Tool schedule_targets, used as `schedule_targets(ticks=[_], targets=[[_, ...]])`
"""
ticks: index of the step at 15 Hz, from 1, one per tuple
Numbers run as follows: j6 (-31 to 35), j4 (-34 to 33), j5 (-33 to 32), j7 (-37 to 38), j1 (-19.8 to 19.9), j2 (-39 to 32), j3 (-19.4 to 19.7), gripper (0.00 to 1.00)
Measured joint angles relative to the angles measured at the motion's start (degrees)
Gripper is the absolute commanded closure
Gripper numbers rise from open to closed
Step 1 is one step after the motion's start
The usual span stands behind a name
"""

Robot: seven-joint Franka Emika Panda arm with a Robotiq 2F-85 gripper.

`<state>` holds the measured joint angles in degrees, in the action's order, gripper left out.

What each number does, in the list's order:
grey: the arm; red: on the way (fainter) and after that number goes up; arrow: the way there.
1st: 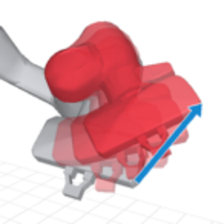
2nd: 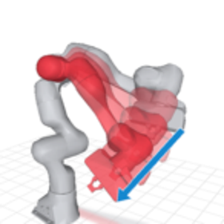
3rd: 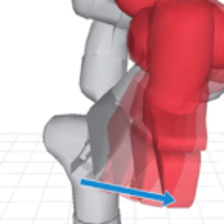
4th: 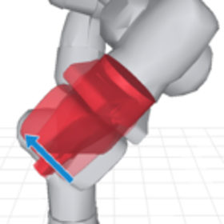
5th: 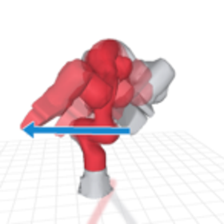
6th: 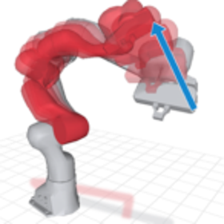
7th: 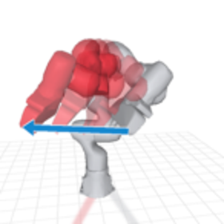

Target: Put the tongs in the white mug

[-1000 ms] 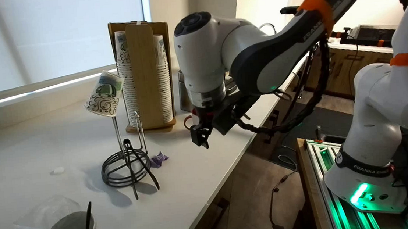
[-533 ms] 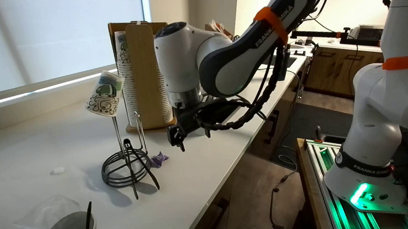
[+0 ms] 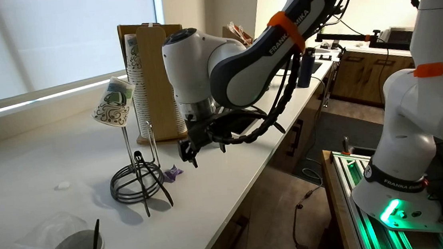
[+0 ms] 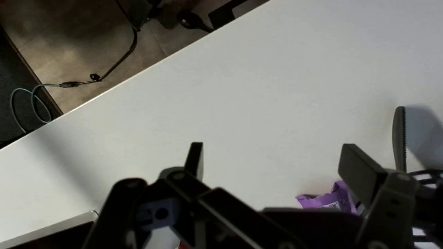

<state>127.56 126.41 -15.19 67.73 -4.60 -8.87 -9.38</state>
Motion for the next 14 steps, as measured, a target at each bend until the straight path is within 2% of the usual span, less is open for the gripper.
schedule_targets(ticks=[3, 7, 12, 14], targets=[[1.4, -0.3, -2.0, 1.5, -1.2, -0.3, 2.3, 0.0], [8.0, -2.7, -3.9, 1.9, -1.6, -4.4, 5.0, 0.0], [17.7, -4.7, -2.7, -3.4, -2.9, -10.5, 5.5, 0.0], [18.0, -4.8, -2.5, -3.5, -4.2, -10.9, 6.3, 0.0]])
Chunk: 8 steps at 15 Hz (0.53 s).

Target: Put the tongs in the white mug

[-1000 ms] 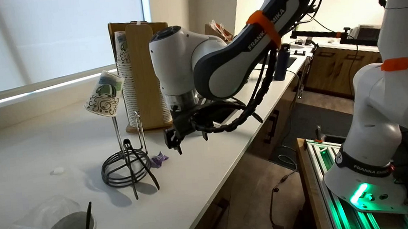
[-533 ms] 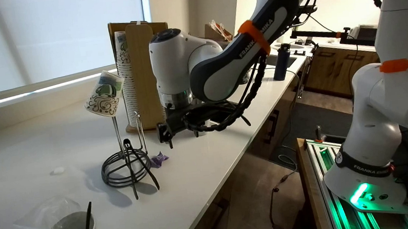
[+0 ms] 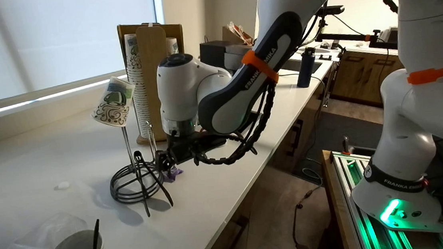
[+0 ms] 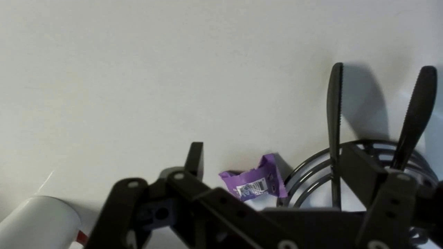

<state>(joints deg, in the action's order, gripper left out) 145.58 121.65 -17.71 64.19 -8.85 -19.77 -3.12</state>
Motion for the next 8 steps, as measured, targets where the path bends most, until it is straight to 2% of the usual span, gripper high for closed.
schedule_targets(ticks=[4, 8], targets=[[1.0, -0.3, -0.2, 0.5, -0.8, 0.0, 1.8, 0.0], [10.3, -0.3, 0.1, 2.7, -2.8, -2.7, 3.9, 0.0]])
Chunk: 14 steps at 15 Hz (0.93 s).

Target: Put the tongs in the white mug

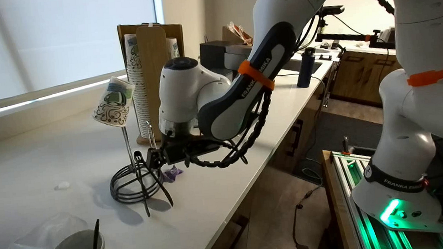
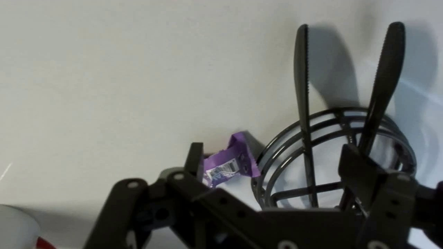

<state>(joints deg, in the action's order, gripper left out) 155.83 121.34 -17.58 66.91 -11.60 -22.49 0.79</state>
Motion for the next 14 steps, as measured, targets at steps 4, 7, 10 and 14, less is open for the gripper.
schedule_targets(ticks=[4, 7, 10, 14], targets=[[6.9, -0.3, 3.3, 0.1, -1.7, -4.8, 0.7, 0.08], [9.8, -1.4, 5.1, 0.1, -3.8, -8.0, 2.5, 0.42], [11.8, -2.6, 6.3, 0.0, -6.0, -10.3, 4.6, 0.64], [12.2, -3.1, 6.9, -0.7, -8.9, -10.3, 7.2, 0.96]])
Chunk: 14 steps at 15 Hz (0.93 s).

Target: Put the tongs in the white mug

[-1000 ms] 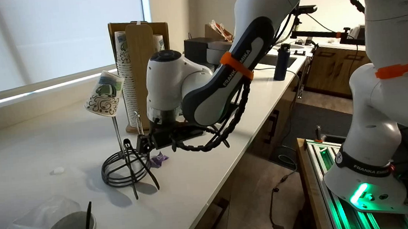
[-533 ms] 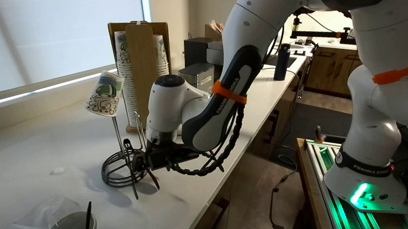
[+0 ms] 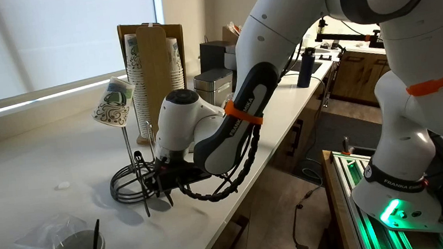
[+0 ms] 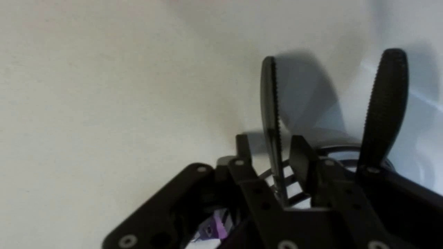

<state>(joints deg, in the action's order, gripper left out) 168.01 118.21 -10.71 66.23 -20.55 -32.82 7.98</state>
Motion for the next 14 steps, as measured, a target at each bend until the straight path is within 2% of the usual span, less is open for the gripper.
schedule_targets(ticks=[2, 8, 14], targets=[[0.6, -0.5, 0.0, 0.0, -1.7, 0.0, 1.1, 1.0], [0.6, -1.2, 0.1, 0.1, -6.0, 0.7, 3.5, 0.98], [0.6, -0.4, -0.7, 3.6, -13.8, 3.1, 12.1, 0.98]])
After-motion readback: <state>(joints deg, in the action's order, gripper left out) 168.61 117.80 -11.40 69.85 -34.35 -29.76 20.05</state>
